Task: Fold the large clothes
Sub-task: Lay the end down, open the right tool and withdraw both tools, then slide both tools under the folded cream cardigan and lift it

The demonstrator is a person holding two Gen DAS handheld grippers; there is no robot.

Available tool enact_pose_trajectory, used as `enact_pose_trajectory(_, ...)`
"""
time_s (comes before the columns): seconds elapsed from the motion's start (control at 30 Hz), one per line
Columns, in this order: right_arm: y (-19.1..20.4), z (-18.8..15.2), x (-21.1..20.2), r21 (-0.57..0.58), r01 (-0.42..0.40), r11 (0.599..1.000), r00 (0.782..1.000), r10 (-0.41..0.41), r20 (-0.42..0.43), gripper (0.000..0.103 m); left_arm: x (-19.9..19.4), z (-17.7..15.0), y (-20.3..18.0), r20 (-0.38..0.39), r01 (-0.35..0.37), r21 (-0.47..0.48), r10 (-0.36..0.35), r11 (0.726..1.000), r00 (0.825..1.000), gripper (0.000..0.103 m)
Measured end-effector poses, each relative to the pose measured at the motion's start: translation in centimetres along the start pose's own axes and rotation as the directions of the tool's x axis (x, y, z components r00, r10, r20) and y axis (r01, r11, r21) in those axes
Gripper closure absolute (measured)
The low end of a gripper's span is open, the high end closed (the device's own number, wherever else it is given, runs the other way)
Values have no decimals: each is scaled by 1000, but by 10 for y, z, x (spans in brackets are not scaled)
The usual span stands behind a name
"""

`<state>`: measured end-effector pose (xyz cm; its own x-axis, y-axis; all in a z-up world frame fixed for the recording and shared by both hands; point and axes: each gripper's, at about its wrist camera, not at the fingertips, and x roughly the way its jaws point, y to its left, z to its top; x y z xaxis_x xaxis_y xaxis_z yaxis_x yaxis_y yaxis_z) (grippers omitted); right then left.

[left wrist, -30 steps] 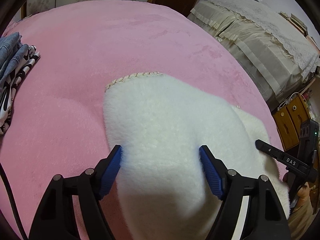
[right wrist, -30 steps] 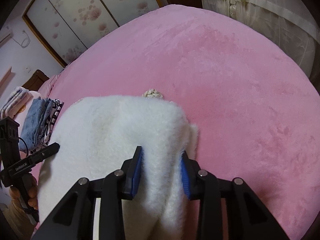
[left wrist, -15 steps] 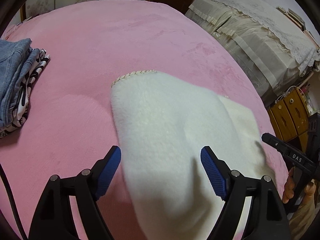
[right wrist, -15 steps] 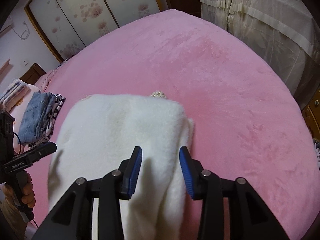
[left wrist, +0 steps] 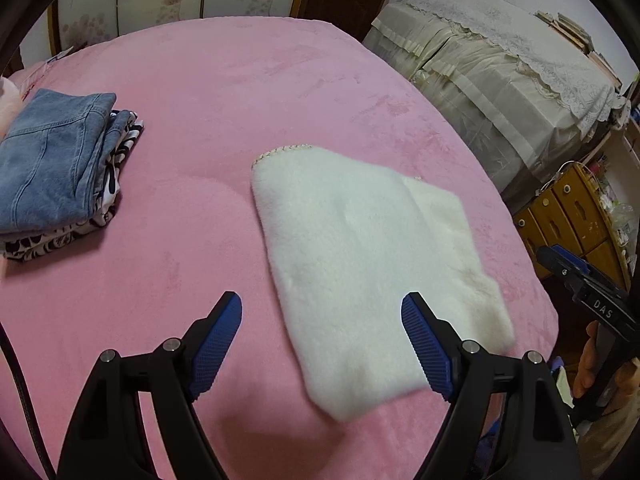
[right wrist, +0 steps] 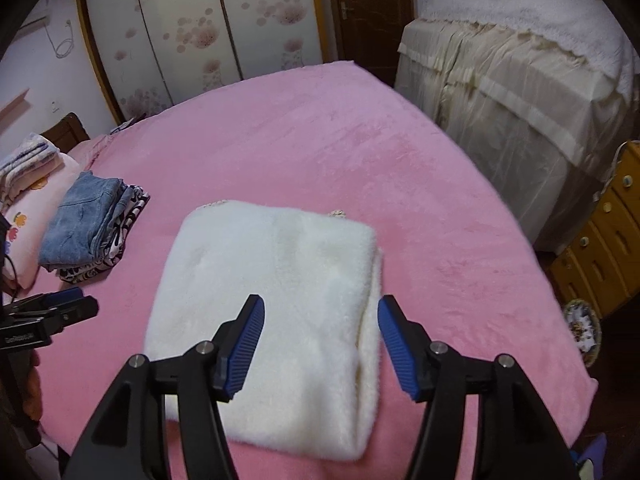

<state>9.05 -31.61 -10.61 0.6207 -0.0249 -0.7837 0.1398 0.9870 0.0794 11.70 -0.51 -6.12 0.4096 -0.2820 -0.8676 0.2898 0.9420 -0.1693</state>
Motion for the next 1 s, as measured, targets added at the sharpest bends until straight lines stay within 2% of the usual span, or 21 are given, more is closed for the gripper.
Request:
enact_pose_trajectory(0.1, 4, -7, -17, -2, 24, 1000, 1000, -24, 9, 35, -15, -10, 0, -3, 33, -6, -33, 999, 999, 22)
enact_pose_trajectory(0.5, -3, -38, -49, -7, 23, 1000, 999, -23, -37, 35, -32, -51, -8, -26, 153, -26, -154, 988, 988, 22)
enact_pose_trajectory(0.7, -5, -52, -53, 9, -40, 999, 997, 40, -69, 34, -33, -61, -14, -34, 207, -11, -208, 978, 978, 22)
enact_pose_trajectory(0.77, -7, -56, -50, 20, -58, 998, 995, 60, -85, 25, -31, -64, -16, -33, 219, 2, -219, 976, 975, 22)
enact_pose_trajectory(0.83, -8, -59, -46, 27, -66, 997, 994, 68, -81, 21, -25, -66, -18, -45, 244, 32, -242, 969, 969, 22)
enact_pose_trajectory(1.0, -9, -69, -25, 34, -126, 991, 987, 128, -95, 20, -2, -68, -18, -54, 277, 83, -273, 957, 960, 16)
